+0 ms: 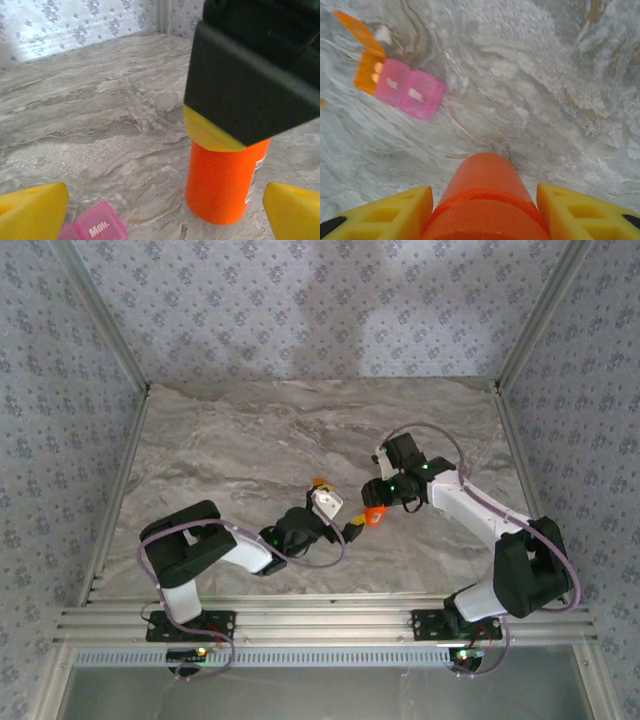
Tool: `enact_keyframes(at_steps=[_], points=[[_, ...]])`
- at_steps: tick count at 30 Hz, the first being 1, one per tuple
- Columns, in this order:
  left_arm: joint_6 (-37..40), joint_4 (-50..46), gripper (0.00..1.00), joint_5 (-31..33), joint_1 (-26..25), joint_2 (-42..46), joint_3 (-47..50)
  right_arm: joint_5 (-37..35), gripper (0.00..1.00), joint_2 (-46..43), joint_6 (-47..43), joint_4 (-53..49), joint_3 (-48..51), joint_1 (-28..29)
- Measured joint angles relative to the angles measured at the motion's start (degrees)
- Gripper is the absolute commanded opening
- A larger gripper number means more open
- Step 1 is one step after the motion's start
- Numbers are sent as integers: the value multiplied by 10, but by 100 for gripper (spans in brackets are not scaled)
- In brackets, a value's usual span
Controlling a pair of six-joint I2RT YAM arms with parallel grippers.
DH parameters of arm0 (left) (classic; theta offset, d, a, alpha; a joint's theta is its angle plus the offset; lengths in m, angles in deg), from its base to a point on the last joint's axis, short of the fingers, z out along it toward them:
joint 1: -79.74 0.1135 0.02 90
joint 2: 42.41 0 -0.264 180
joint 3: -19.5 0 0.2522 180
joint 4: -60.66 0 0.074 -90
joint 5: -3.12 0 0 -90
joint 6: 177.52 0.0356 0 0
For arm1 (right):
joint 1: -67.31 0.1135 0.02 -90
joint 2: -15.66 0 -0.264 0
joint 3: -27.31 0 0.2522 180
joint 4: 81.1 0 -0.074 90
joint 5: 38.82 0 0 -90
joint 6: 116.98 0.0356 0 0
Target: Sort the pills into containers
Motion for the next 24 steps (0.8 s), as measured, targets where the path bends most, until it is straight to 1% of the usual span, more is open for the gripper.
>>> enact_keyframes(at_steps=[6, 11, 15, 19, 24], points=[[0, -41, 99, -87, 31, 0, -37, 39, 32, -14, 4, -11, -35, -13], [0, -68, 99, -141, 48, 0, -64, 71, 31, -15, 10, -17, -53, -15], [-1, -71, 99, -179, 68, -3, -74, 97, 31, -18, 20, -19, -59, -15], [-12, -71, 93, -215, 86, -13, -76, 112, 31, -22, 32, -17, -60, -15], [-22, -78, 90, -254, 94, -19, -92, 122, 30, -22, 44, -16, -67, -15]])
